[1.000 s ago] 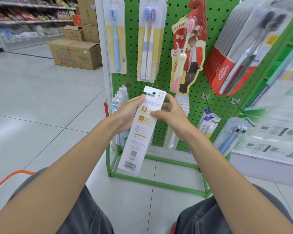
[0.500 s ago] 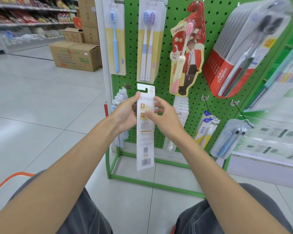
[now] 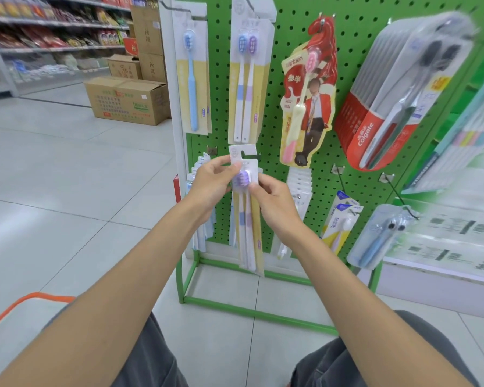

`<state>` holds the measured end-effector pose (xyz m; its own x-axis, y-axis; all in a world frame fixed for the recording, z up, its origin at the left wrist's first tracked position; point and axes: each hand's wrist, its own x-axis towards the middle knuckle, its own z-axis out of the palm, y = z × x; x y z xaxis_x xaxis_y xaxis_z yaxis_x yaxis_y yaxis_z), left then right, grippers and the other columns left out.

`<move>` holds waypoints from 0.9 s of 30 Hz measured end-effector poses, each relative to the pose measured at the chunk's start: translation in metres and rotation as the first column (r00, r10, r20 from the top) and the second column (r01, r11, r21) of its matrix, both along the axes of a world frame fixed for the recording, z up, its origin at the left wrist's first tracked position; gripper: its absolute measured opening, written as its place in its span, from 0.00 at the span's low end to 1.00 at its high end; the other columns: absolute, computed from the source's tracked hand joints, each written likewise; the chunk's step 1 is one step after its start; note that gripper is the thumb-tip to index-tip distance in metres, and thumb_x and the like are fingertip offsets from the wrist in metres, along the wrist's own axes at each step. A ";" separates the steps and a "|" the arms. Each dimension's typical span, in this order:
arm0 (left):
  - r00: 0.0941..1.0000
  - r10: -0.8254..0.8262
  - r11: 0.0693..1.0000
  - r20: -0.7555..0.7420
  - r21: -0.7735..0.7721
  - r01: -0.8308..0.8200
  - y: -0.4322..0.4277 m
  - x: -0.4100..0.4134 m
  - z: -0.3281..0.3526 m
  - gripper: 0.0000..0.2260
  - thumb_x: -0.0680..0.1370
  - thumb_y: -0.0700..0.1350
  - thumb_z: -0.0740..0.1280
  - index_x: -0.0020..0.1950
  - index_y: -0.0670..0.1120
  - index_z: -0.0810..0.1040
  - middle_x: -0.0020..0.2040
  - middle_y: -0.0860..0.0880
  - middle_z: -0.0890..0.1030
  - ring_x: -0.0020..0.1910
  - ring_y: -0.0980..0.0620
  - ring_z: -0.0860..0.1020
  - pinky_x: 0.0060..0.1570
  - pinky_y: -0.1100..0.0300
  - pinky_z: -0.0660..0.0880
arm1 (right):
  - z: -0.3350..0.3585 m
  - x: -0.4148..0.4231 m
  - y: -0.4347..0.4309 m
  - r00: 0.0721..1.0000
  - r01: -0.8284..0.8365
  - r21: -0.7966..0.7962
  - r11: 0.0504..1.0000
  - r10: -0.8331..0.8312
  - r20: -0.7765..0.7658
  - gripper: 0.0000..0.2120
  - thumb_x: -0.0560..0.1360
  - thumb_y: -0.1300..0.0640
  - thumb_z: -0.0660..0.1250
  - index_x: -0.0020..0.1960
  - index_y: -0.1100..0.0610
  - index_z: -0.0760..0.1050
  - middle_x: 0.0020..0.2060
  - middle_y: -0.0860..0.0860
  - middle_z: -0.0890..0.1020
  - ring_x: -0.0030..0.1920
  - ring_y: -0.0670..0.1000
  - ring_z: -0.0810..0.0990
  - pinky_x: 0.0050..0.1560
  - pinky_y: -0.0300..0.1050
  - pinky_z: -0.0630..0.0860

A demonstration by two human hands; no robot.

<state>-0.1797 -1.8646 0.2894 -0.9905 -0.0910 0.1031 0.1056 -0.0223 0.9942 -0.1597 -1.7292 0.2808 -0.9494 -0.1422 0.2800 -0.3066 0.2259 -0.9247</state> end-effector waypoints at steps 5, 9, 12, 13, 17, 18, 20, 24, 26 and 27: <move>0.999 0.025 0.989 0.030 0.148 -0.029 -0.003 -0.004 0.032 0.08 0.82 0.43 0.63 0.60 0.45 0.77 0.48 0.51 0.84 0.39 0.60 0.83 0.37 0.64 0.78 | 0.028 -0.004 -0.003 0.999 0.030 -0.053 0.998 -0.029 0.015 0.13 0.81 0.61 0.58 0.43 0.54 0.79 0.35 0.48 0.78 0.34 0.41 0.72 0.37 0.36 0.70; 0.996 0.084 0.990 -0.044 0.120 -0.078 -0.018 -0.005 0.076 0.05 0.81 0.40 0.65 0.55 0.45 0.78 0.48 0.47 0.84 0.39 0.56 0.83 0.38 0.61 0.81 | 0.067 -0.011 -0.010 0.999 0.026 -0.026 0.999 -0.026 -0.026 0.12 0.81 0.60 0.58 0.50 0.62 0.79 0.38 0.53 0.79 0.34 0.46 0.73 0.39 0.37 0.71; 0.978 0.160 0.983 -0.136 0.113 -0.145 -0.031 -0.007 0.117 0.03 0.81 0.40 0.66 0.51 0.46 0.78 0.47 0.47 0.83 0.40 0.54 0.82 0.43 0.57 0.82 | 0.103 -0.021 -0.016 0.997 0.032 -0.013 0.999 -0.033 -0.068 0.16 0.81 0.59 0.60 0.68 0.56 0.74 0.57 0.49 0.81 0.56 0.45 0.79 0.62 0.42 0.75; 0.969 0.185 0.980 -0.162 0.107 -0.169 -0.035 -0.010 0.130 0.03 0.81 0.40 0.66 0.51 0.46 0.78 0.47 0.47 0.83 0.40 0.55 0.82 0.46 0.56 0.82 | 0.116 -0.024 -0.018 0.995 0.042 -0.013 0.999 -0.043 -0.090 0.17 0.81 0.59 0.60 0.70 0.55 0.72 0.59 0.48 0.79 0.59 0.45 0.78 0.64 0.44 0.74; 0.934 0.269 0.963 -0.233 0.051 -0.265 -0.046 -0.026 0.172 0.06 0.79 0.42 0.68 0.56 0.46 0.79 0.53 0.46 0.83 0.52 0.49 0.82 0.58 0.47 0.79 | 0.166 -0.034 -0.020 0.981 0.090 -0.028 0.996 -0.094 -0.171 0.19 0.81 0.62 0.60 0.70 0.52 0.69 0.58 0.46 0.78 0.56 0.42 0.76 0.55 0.37 0.75; 0.925 0.285 0.958 -0.250 0.044 -0.283 -0.047 -0.032 0.180 0.05 0.79 0.43 0.68 0.55 0.47 0.79 0.53 0.46 0.84 0.54 0.48 0.82 0.59 0.45 0.78 | 0.176 -0.036 -0.019 0.977 0.100 -0.033 0.994 -0.105 -0.187 0.19 0.80 0.62 0.60 0.70 0.51 0.69 0.58 0.46 0.77 0.56 0.42 0.76 0.53 0.37 0.75; 0.908 0.319 0.947 -0.271 0.048 -0.318 -0.046 -0.041 0.191 0.04 0.79 0.43 0.68 0.53 0.48 0.79 0.51 0.47 0.84 0.54 0.47 0.82 0.59 0.44 0.78 | 0.193 -0.041 -0.018 0.968 0.122 -0.045 0.992 -0.128 -0.216 0.19 0.79 0.64 0.60 0.68 0.50 0.70 0.59 0.46 0.77 0.56 0.44 0.76 0.55 0.43 0.78; 0.900 0.337 0.941 -0.275 0.061 -0.334 -0.043 -0.053 0.198 0.06 0.80 0.43 0.67 0.56 0.46 0.79 0.51 0.49 0.83 0.52 0.50 0.81 0.60 0.45 0.77 | 0.214 -0.051 -0.016 0.948 0.160 0.018 0.987 -0.149 -0.283 0.20 0.79 0.64 0.60 0.68 0.51 0.70 0.59 0.47 0.76 0.54 0.47 0.78 0.50 0.42 0.78; 0.911 0.314 0.949 -0.268 0.051 -0.312 -0.041 -0.057 0.198 0.03 0.80 0.42 0.67 0.51 0.49 0.78 0.48 0.51 0.81 0.51 0.50 0.79 0.61 0.47 0.76 | 0.220 -0.056 -0.015 0.946 0.155 0.047 0.987 -0.135 -0.295 0.21 0.79 0.64 0.59 0.69 0.50 0.69 0.59 0.46 0.76 0.52 0.47 0.79 0.43 0.37 0.75; 0.916 0.302 0.953 -0.265 0.045 -0.301 -0.040 -0.059 0.198 0.05 0.80 0.41 0.66 0.48 0.51 0.77 0.47 0.52 0.81 0.50 0.51 0.79 0.61 0.47 0.76 | 0.222 -0.059 -0.014 0.945 0.155 0.056 0.986 -0.131 -0.299 0.21 0.79 0.65 0.59 0.69 0.50 0.69 0.59 0.46 0.75 0.50 0.47 0.79 0.40 0.36 0.75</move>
<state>-0.2382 -1.9044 0.4877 -0.8524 -0.3817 0.3574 0.3674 0.0492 0.9287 -0.2185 -1.7437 0.5028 -0.8387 -0.0436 0.5428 -0.5209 0.3549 -0.7763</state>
